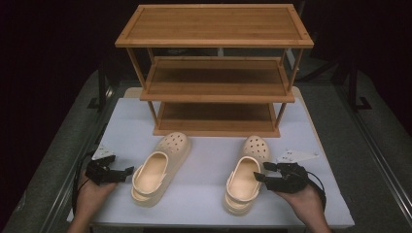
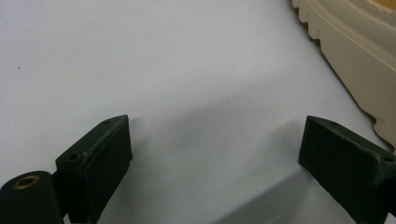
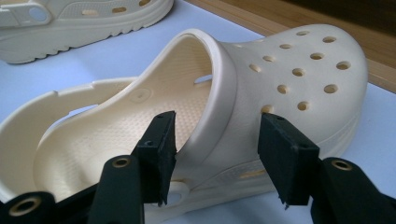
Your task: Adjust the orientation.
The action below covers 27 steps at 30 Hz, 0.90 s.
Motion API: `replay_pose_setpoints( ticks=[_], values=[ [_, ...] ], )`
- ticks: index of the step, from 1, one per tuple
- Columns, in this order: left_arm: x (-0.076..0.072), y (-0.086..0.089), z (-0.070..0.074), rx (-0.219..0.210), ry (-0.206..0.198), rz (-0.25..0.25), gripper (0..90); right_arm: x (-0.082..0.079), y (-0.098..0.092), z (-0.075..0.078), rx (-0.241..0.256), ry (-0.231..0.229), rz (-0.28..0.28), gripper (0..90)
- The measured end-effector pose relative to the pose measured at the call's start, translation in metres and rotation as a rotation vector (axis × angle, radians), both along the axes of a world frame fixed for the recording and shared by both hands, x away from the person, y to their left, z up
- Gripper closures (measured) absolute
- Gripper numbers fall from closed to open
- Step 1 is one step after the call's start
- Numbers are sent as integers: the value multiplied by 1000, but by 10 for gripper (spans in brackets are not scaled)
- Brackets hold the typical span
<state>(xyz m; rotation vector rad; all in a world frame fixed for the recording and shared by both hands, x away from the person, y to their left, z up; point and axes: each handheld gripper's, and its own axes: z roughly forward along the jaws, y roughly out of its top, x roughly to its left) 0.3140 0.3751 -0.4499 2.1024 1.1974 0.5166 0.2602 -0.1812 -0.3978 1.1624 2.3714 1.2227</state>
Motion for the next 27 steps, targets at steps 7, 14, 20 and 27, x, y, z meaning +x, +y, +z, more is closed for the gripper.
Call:
replay_pose_setpoints(
  ticks=[7,14,20,27],
  values=[
    [0,0,0,0,0,0,87,1,-10,2,-16,-6,-26,475],
    [0,0,0,0,0,0,87,2,-27,3,-24,-11,-70,480],
    [0,0,0,-1,0,0,87,4,-41,3,-28,-7,-101,479],
    [0,0,0,0,0,0,87,5,-47,2,-12,-4,-77,590]
  ],
)
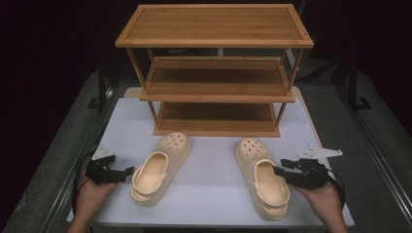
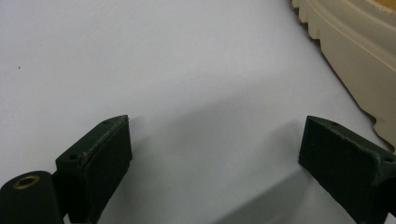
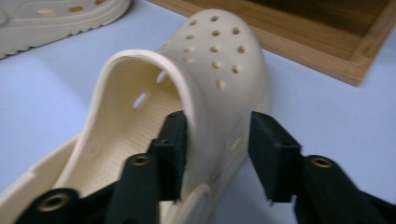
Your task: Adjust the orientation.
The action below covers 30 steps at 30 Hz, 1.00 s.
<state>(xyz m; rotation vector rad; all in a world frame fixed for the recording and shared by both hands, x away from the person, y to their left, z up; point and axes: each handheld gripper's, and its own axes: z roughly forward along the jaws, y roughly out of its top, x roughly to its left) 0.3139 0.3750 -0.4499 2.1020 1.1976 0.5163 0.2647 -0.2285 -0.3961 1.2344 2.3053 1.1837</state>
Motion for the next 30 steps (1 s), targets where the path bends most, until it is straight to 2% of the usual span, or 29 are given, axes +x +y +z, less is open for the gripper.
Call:
replay_pose_setpoints(
  ticks=[7,11,23,30],
  values=[
    [0,0,0,0,0,0,87,1,3,-2,29,4,42,731],
    [0,0,0,0,0,0,87,-1,3,0,9,-24,36,789],
    [0,0,0,1,0,0,87,0,6,4,-13,-55,13,819],
    [0,0,0,0,0,0,87,8,19,9,-15,-80,36,826]
  ],
)
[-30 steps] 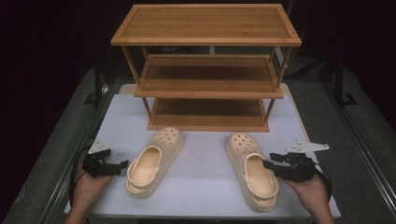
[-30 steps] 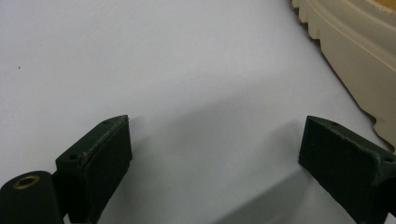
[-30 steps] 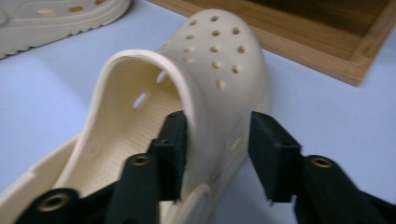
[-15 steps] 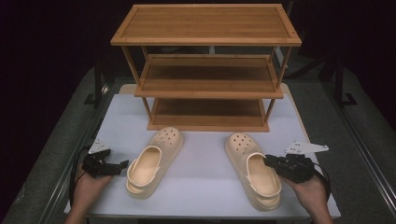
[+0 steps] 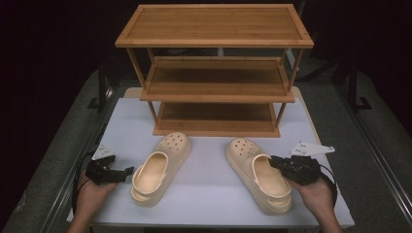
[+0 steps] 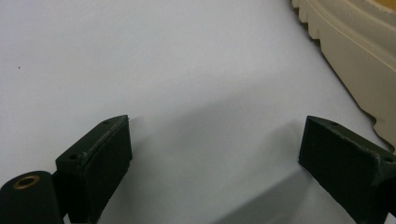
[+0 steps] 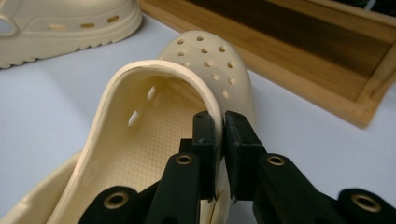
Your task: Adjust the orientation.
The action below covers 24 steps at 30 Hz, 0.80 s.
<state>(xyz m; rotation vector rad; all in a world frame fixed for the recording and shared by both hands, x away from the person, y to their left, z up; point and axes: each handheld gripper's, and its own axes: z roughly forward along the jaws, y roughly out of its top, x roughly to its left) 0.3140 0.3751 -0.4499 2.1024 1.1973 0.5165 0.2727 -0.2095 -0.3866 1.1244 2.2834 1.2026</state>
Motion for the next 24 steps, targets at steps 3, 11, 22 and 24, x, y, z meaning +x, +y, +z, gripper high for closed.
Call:
replay_pose_setpoints(
  ticks=[3,11,22,24],
  values=[
    [0,0,0,0,0,0,87,7,10,3,2,-18,14,826],
    [0,0,0,-1,0,0,87,29,37,2,5,-44,55,825],
    [0,0,0,-1,0,0,87,44,59,-9,-11,-6,93,802],
    [0,0,0,-1,0,0,87,44,57,-10,3,0,93,776]
  ],
)
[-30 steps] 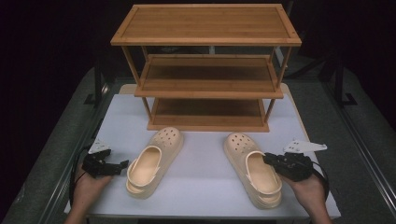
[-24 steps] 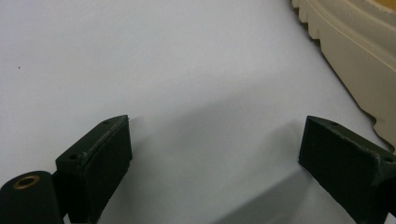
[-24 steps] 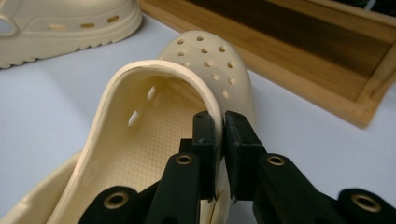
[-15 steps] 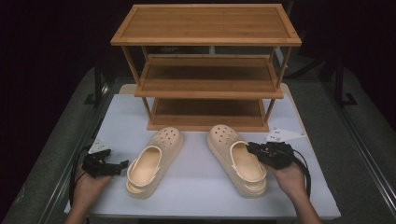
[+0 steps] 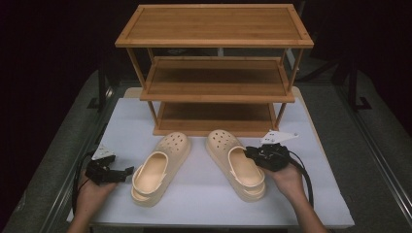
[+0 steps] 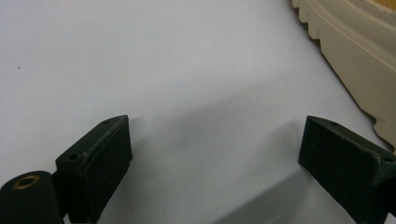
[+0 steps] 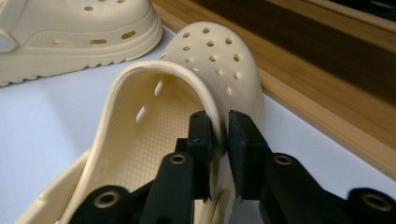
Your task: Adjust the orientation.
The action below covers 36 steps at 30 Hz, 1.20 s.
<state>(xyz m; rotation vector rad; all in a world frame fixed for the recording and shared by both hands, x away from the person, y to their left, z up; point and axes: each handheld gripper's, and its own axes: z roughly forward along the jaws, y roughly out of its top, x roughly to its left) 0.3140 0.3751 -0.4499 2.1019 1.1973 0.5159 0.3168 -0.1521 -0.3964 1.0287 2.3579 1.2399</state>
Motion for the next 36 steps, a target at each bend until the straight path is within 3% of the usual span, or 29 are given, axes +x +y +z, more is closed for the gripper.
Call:
replay_pose_setpoints(
  ticks=[4,8,15,17,22,29,31,36],
  values=[
    [0,0,0,0,0,0,87,2,-2,1,33,10,7,709],
    [0,0,0,-1,1,0,87,10,0,-5,33,51,15,654],
    [2,-1,4,-5,13,4,87,15,-2,-9,21,63,18,696],
    [0,-3,12,-3,2,-19,87,15,-2,-9,21,61,22,699],
    [-5,-6,41,-54,-54,-38,89,16,-3,-9,29,68,18,706],
    [-12,-22,70,-100,-70,-136,91,17,-3,-9,32,73,27,710],
    [-13,-30,74,-117,-76,-163,91,17,-3,-9,33,73,26,709],
    [-10,-52,74,-94,-62,-229,96,17,-3,-9,33,74,25,705]
  ],
)
